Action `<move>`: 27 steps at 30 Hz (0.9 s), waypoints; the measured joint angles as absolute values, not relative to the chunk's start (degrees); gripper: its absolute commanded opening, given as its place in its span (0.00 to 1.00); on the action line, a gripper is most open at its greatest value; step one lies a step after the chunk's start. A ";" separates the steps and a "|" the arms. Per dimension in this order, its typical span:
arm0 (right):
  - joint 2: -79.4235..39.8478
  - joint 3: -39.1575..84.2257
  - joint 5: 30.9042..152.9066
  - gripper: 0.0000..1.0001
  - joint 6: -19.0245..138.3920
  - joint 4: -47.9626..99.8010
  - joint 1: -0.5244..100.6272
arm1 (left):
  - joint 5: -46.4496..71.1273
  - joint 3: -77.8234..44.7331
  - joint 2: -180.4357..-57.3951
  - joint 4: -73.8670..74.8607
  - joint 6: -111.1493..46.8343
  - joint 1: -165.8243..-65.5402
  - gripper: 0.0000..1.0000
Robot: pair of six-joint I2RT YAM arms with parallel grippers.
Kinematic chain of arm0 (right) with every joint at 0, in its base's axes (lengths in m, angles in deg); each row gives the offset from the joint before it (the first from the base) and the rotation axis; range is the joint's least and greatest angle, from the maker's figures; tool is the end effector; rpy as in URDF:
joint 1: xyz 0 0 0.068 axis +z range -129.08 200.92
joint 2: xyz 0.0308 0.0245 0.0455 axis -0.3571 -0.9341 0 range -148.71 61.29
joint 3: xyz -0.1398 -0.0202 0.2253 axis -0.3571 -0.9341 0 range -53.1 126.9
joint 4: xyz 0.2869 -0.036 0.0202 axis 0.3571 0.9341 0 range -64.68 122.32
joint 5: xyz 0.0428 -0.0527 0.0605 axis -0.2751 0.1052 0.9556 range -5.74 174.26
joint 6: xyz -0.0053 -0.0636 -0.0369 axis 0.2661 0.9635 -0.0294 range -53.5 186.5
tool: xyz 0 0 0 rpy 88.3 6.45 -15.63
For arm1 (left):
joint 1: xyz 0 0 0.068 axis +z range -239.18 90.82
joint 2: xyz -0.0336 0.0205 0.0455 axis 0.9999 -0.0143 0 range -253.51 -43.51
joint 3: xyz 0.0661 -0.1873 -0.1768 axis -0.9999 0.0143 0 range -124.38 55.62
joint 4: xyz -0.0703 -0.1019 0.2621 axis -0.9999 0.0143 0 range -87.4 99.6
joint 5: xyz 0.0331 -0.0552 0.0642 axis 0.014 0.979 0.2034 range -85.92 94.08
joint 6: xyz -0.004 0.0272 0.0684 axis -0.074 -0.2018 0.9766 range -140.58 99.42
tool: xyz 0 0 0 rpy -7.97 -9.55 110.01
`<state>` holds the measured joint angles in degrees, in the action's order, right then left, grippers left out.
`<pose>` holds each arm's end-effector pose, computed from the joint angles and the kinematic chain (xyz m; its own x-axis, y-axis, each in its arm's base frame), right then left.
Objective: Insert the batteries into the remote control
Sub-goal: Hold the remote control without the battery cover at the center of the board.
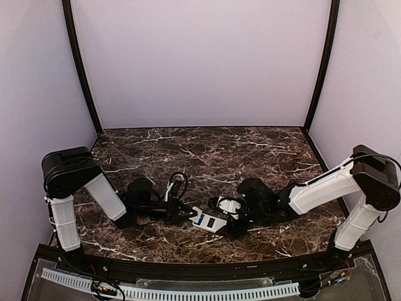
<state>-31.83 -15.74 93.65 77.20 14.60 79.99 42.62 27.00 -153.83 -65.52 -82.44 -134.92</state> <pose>0.1630 0.2913 0.0809 -0.1892 -0.6723 -0.7157 -0.9573 0.2884 -0.0178 0.2009 -0.2610 0.0622 -0.9439 -0.0196 -0.3295 0.3191 0.2012 -0.9261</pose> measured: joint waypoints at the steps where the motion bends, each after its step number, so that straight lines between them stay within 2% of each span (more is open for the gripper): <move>1: -32.05 -15.58 93.74 0.81 77.35 14.62 80.06 | 42.73 26.74 -154.95 -66.28 -83.19 -134.92 0.00; 13: -34.08 -14.77 95.01 0.71 78.27 14.71 80.56 | 43.78 26.50 -159.80 -72.71 -88.98 -134.92 0.00; 27: -34.95 -13.97 95.23 0.40 78.40 15.46 80.93 | 43.89 26.37 -160.08 -73.19 -90.27 -134.92 0.01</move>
